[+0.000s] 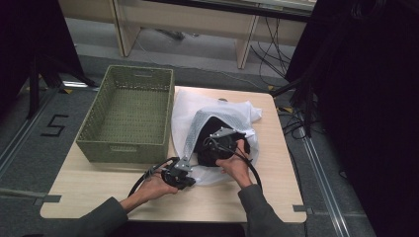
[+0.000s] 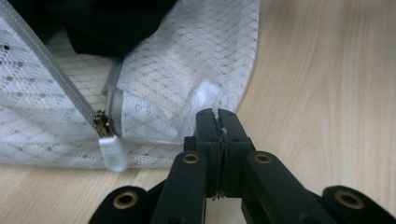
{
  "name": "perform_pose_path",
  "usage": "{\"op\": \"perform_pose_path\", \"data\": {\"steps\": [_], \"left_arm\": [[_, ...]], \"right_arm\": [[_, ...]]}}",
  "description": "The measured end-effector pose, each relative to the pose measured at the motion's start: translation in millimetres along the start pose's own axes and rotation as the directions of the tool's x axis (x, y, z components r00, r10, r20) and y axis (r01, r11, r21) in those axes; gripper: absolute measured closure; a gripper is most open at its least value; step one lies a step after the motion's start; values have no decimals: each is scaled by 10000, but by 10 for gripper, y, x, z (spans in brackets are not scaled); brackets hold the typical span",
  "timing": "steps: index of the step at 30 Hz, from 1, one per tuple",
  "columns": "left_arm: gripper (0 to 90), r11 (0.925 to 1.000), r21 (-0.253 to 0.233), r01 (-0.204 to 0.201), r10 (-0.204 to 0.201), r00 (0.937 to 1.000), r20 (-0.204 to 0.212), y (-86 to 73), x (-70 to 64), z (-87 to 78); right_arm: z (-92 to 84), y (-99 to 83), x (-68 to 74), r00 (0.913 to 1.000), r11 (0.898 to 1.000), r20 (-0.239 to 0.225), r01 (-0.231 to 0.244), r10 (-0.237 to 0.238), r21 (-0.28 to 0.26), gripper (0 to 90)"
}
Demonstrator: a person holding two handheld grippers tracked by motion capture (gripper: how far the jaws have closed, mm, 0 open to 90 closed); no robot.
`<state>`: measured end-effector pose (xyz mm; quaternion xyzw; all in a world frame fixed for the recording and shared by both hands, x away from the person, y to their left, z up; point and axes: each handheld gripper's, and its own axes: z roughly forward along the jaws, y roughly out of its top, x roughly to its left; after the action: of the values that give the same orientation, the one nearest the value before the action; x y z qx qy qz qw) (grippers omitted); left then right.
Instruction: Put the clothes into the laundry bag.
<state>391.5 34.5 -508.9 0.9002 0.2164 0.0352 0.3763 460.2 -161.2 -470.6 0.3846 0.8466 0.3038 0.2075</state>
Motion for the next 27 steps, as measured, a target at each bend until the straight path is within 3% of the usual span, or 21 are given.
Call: {"op": "perform_pose_path", "data": {"steps": [1,2,3,4,6,8,9,11,13,14,15,16,17,19,20,21,24,27], "left_arm": [[879,10000,3,11,-11,10000,2,0,-2,0],[879,9999,-12,147,-147,9999,43,-1,-6,7],[878,9999,32,124,-124,9999,49,3,-6,5],[878,9999,142,-69,69,10000,10,12,-3,-5],[877,9996,267,-134,135,9999,-39,13,-25,-12],[875,9972,544,-516,517,9987,0,15,-40,-39],[875,9976,585,-378,376,9993,42,7,-54,-47],[874,9965,668,-512,509,9987,51,-1,-57,-66],[869,9968,698,-382,380,9993,36,-7,-63,-71],[861,9965,727,-405,405,9992,18,-4,-62,-77],[847,9957,816,-437,442,9990,-46,-3,-57,-92],[833,9957,816,-437,442,9990,-46,-3,-57,-92],[833,9963,763,-396,405,9991,-108,-4,-50,-108],[785,9970,600,-493,505,9986,-174,9,-46,-159],[738,9961,448,-754,769,9966,-308,28,-36,-188],[646,9967,302,-754,767,9961,-440,41,-39,-203],[592,9990,-308,-329,321,9991,-278,66,-82,-166],[521,9993,-376,21,-23,10000,-48,72,-163,-50]], "right_arm": [[-134,-15,-14,9994,9997,-359,10,-18,-231,581],[-134,-15,-14,9994,9997,-359,10,-18,-231,581],[-212,-27,-23,9978,9998,-658,73,-86,-197,559],[-296,-31,-44,9966,9996,-810,146,-164,-225,545],[-471,-55,-121,9976,9985,-690,-26,-12,-548,517],[-636,-96,-240,9978,9952,-455,-514,477,-832,505],[-743,-138,-368,9982,9903,244,-518,554,-1293,513],[-764,-150,-415,9981,9883,376,-430,490,-1463,518],[-845,-179,-473,9969,9882,353,-643,699,-1389,542],[-856,-191,-490,9979,9881,303,-521,571,-1451,540],[-851,-221,-445,9990,9946,-157,-434,421,-947,519],[-851,-221,-445,9990,9946,-157,-434,421,-947,519],[-845,-230,-404,9978,9968,-403,-545,521,-591,511],[-786,-256,-321,9981,9992,-600,-182,161,-357,491],[-748,-257,-262,9970,9995,-765,-171,150,-270,487],[-707,-246,-178,9949,9998,-1008,-75,55,-197,479],[-659,-228,-81,9920,9995,-1263,25,-63,-300,472],[-598,-205,45,9850,9994,-1692,328,-335,-70,465]]}}
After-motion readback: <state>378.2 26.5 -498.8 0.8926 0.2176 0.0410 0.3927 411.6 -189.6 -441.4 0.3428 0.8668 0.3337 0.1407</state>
